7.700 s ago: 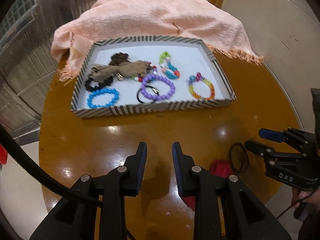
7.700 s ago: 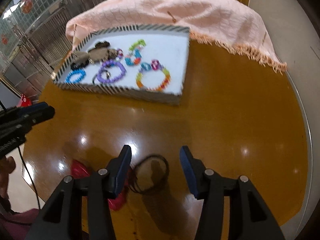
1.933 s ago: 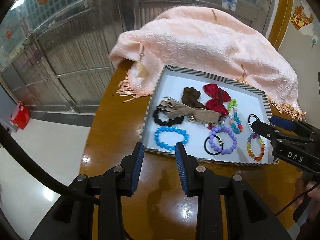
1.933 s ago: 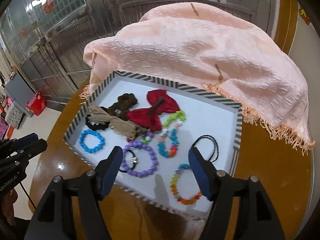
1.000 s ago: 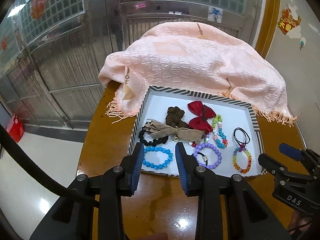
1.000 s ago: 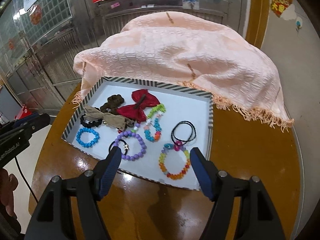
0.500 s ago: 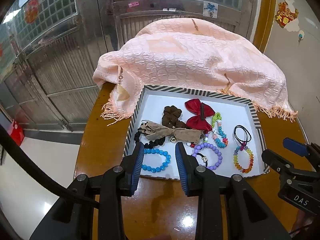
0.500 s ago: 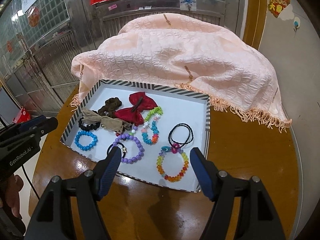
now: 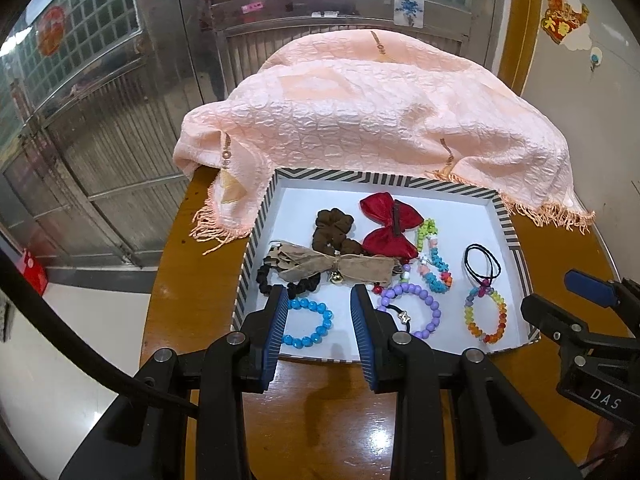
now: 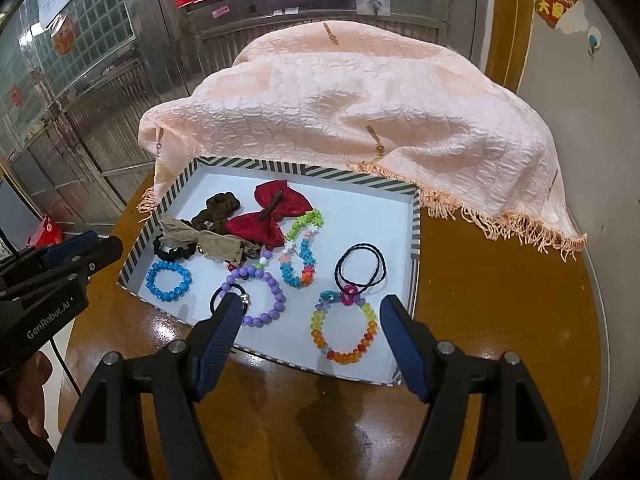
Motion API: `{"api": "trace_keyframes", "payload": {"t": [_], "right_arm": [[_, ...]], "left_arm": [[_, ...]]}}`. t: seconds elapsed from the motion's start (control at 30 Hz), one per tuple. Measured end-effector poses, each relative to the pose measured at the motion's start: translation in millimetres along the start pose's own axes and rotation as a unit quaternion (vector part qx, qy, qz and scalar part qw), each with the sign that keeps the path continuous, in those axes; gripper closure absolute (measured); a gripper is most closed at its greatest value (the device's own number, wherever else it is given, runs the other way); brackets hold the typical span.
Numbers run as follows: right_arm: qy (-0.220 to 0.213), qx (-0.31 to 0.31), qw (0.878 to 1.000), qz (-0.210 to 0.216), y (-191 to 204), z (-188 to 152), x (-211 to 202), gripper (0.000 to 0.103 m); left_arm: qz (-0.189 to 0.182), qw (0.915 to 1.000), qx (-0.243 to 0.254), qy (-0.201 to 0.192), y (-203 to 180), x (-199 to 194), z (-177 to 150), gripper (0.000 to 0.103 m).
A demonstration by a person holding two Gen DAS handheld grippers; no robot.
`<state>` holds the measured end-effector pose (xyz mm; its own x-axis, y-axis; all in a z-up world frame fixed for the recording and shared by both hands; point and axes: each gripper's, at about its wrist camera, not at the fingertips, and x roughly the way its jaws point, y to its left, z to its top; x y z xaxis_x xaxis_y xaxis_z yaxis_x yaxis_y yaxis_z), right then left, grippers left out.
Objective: Organize jewelry
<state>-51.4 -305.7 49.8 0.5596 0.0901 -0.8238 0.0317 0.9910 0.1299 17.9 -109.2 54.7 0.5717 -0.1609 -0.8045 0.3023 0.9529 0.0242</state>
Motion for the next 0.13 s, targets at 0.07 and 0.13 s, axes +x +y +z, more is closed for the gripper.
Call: {"api": "trace_keyframes", "payload": {"t": [0.07,0.13], "right_arm": [[0.0,0.002,1.0,0.0,-1.3,-1.2,-0.1,0.029],[-0.001,0.004,1.0,0.002,-3.0,-3.6,-0.6,0.029]], "left_arm": [[-0.003,1.0,0.003,-0.001,-2.2,0.1,-0.2,0.08],[-0.005,1.0,0.004,0.0,-2.9,0.3,-0.7,0.08]]}}
